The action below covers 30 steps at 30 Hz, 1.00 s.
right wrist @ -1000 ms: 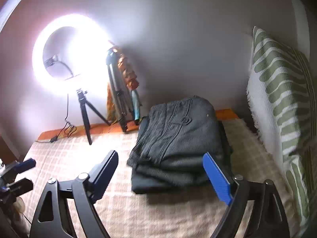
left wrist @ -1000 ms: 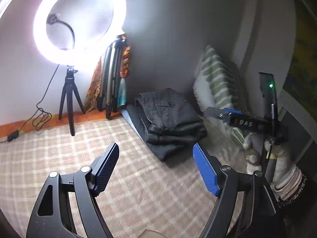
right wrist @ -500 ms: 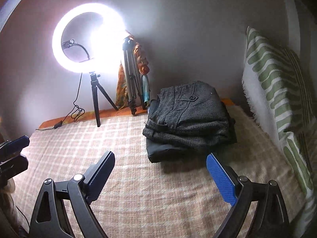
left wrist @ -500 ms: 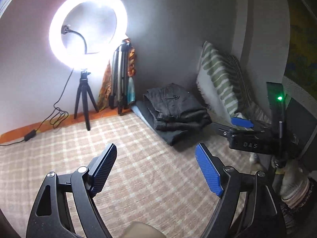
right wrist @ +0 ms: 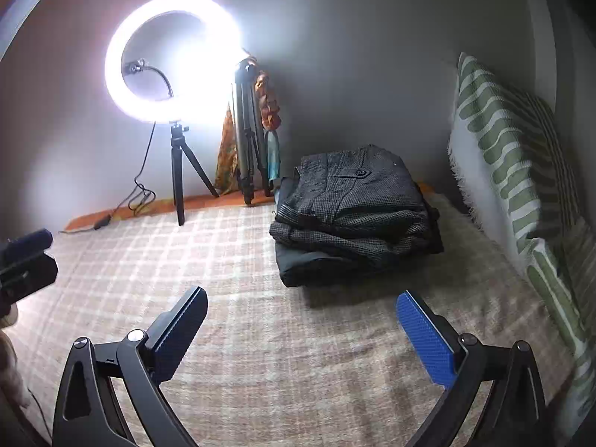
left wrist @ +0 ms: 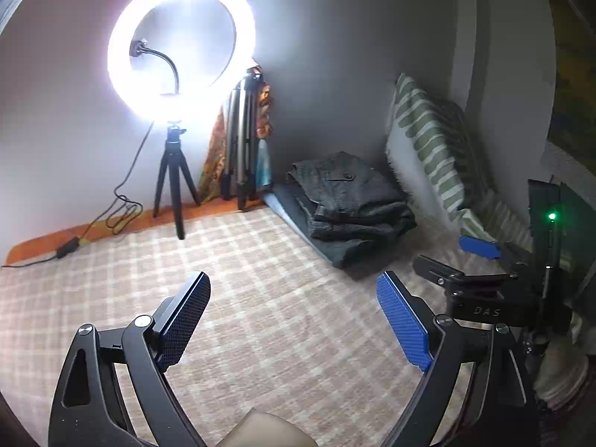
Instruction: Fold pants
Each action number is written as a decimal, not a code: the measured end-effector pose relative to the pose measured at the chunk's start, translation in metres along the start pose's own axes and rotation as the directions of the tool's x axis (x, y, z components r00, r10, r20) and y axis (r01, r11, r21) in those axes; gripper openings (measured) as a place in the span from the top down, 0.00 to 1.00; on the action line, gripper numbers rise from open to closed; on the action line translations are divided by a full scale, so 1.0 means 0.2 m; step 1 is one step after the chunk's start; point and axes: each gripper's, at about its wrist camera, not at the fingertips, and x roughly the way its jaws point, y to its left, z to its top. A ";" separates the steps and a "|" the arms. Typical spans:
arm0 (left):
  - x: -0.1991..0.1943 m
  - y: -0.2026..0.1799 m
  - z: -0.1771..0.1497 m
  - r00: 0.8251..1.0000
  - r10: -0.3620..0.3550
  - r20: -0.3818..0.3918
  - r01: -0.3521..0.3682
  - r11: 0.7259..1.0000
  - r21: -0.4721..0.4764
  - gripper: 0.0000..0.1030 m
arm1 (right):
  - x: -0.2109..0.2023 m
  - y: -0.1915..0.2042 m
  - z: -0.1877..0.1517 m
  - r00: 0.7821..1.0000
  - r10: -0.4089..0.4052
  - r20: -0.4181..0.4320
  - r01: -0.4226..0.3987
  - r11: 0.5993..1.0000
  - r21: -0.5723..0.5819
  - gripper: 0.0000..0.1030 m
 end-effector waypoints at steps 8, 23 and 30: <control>0.01 0.00 -0.04 0.999 0.048 -0.007 -0.048 0.999 0.000 0.12 | -0.01 -0.02 0.01 1.000 -0.008 0.023 0.007 1.000 0.015 0.00; 0.02 -0.01 -0.05 0.999 0.045 -0.028 -0.045 0.999 0.017 0.11 | 0.01 0.00 0.01 1.000 -0.007 0.016 0.007 1.000 0.007 0.00; 0.02 -0.01 -0.04 0.999 0.044 -0.024 -0.043 0.999 0.015 0.12 | 0.02 0.01 0.00 1.000 -0.009 0.010 0.009 1.000 -0.002 0.00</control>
